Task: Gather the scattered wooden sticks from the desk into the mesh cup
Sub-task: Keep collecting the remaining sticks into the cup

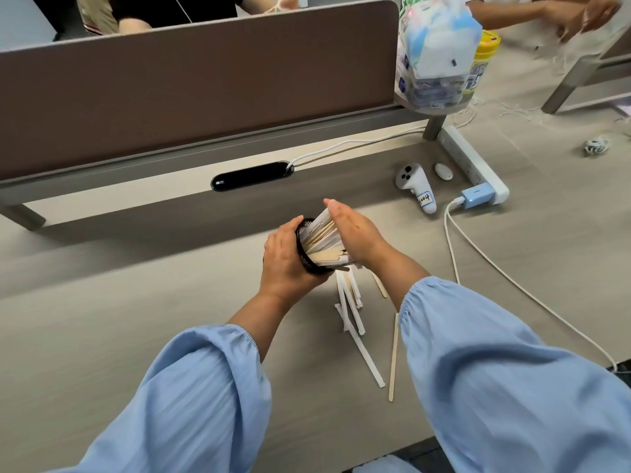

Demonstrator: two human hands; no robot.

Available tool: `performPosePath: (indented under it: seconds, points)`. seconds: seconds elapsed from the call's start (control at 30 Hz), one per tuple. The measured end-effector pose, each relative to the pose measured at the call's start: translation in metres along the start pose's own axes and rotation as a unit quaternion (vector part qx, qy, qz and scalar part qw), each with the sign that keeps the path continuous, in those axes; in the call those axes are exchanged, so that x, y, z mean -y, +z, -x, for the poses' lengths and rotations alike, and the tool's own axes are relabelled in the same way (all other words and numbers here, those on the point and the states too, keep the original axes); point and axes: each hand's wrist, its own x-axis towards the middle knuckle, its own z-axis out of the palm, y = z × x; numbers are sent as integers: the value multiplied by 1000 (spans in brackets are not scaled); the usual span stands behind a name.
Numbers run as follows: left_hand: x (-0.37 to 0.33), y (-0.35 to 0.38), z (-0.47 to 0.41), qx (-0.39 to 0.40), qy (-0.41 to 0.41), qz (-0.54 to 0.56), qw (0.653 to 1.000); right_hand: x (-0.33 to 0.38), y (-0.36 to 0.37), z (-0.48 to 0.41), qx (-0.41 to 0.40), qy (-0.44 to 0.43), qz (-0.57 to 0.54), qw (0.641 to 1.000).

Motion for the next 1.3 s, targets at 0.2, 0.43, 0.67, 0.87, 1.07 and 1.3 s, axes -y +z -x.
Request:
performPosePath:
  seconds: [0.2,0.43,0.67,0.87,1.07,1.3]
  points:
    - [1,-4,0,11,-53,42,998,-1,-8,-5,-67,33,-170,983]
    - [3,-1,10,38,-21,36,998,-7,-3,1,-129,-17,-74,989]
    - [6,-1,18,16,-34,35,999,-76,-31,15,-156,231,163,946]
    - [-7,9,32,34,-17,38,999,-97,-37,55,-23,346,266,899]
    - [-11,14,47,32,-25,32,999,-114,-18,85,24,362,310,879]
    - [3,6,57,12,-58,33,998,-113,-1,89,-27,295,325,898]
